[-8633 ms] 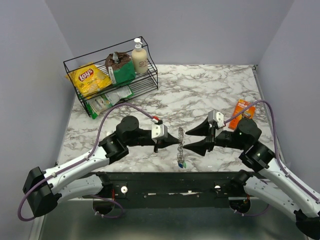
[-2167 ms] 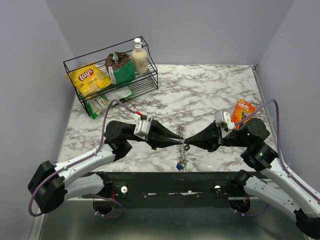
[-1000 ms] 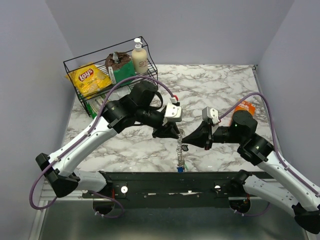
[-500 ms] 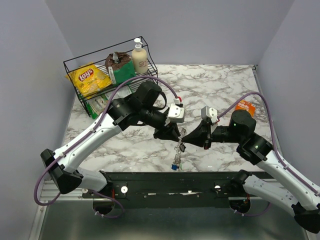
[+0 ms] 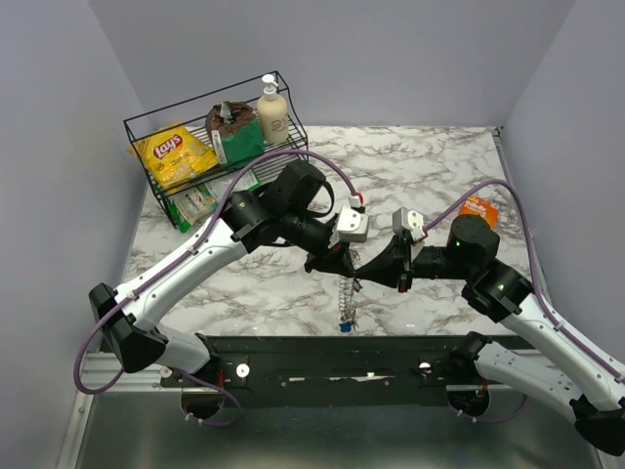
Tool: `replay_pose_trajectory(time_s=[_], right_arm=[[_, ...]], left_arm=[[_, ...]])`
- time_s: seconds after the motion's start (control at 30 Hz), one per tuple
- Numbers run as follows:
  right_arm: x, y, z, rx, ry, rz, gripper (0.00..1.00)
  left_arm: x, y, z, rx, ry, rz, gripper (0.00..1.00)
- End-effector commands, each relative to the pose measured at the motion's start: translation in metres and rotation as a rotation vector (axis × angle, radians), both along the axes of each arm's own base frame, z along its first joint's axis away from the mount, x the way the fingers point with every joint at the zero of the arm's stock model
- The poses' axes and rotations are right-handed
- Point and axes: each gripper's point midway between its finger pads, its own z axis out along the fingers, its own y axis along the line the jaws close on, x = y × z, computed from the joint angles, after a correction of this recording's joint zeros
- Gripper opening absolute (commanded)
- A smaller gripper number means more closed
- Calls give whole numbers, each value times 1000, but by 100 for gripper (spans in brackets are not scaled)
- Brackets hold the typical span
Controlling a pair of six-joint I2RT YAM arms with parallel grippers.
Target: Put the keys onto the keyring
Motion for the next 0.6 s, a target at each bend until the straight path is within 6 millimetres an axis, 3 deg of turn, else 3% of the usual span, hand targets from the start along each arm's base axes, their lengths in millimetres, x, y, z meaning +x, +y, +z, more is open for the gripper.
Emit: replay_pose_trajectory(time_s=[0.0, 0.17, 0.3, 0.37, 0.4, 0.47, 0.53, 0.57], right_arm=[[0, -1, 23, 43, -65, -6, 1], [0, -3, 23, 46, -73, -12, 1], [2, -8, 28, 67, -98, -54, 19], [3, -12, 32, 82, -112, -85, 23], [3, -13, 32, 87, -110, -93, 27], [4, -16, 35, 98, -120, -113, 31], [4, -18, 35, 104, -121, -124, 37], [4, -19, 36, 109, -125, -129, 38]], left_arm=[[-3, -2, 1, 12, -4, -18, 0], [0, -4, 1, 6, -30, -6, 0], [5, -6, -1, -37, -56, 44, 0], [10, -9, 12, -112, -105, 75, 0], [10, -9, 3, -108, -85, 94, 0], [15, -10, 16, -178, -131, 125, 0], [15, -10, 10, -188, -111, 156, 0], [16, -11, 21, -240, -143, 161, 0]])
